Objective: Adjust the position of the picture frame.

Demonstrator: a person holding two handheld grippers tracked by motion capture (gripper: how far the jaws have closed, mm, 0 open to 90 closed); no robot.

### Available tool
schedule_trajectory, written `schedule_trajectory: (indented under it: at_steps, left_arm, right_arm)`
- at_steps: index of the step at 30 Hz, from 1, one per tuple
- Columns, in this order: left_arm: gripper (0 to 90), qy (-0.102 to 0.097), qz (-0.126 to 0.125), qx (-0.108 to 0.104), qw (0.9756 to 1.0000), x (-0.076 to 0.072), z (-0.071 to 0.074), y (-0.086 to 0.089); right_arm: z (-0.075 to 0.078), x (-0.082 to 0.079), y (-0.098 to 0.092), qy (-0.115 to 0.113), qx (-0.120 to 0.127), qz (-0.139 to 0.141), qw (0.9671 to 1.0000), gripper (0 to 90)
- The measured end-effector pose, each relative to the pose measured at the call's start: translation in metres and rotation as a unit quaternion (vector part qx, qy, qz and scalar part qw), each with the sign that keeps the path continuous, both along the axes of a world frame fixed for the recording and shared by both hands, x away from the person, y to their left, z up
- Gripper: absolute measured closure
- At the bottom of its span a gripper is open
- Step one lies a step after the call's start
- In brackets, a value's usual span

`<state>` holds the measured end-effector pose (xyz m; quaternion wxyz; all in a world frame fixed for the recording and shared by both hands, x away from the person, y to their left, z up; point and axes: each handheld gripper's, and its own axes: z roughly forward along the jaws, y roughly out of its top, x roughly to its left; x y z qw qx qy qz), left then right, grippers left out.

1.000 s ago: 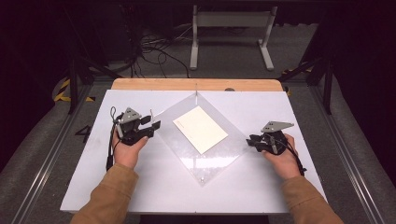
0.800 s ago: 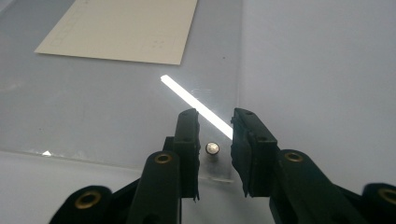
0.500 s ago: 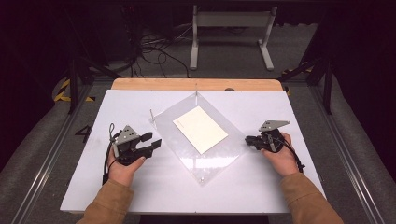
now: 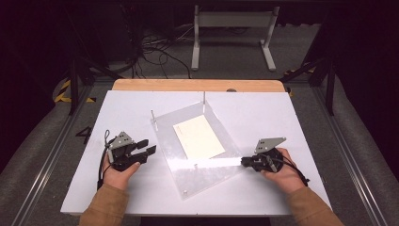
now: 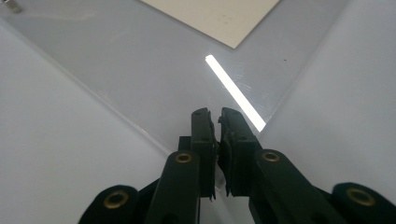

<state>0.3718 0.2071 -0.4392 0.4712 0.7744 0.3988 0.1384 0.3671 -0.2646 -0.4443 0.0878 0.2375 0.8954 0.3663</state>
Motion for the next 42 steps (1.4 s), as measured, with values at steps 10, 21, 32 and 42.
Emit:
schedule_trajectory:
  at_steps: [10, 21, 32, 42]
  left_arm:
    - [66.4, 0.038, 0.029, 0.024, 0.9986, 0.006, -0.012, 0.009]
    - [81.8, 0.068, 0.068, 0.072, 0.9928, 0.039, -0.028, -0.005]
    - [89.9, 0.063, 0.041, 0.083, 0.9937, 0.067, -0.027, -0.027]
    - [90.0, 0.044, 0.004, 0.087, 0.9952, 0.083, -0.027, -0.062]
  right_arm:
    - [0.000, -0.056, 0.047, 0.010, -0.014, 0.100, 0.9948, 83.0]
    - [0.018, -0.047, 0.009, -0.007, 0.079, 0.017, 0.9967, 73.5]
    - [0.020, -0.040, -0.038, -0.019, 0.099, -0.064, 0.9928, 75.5]
    - [0.019, -0.042, -0.039, -0.008, 0.104, -0.058, 0.9929, 75.1]
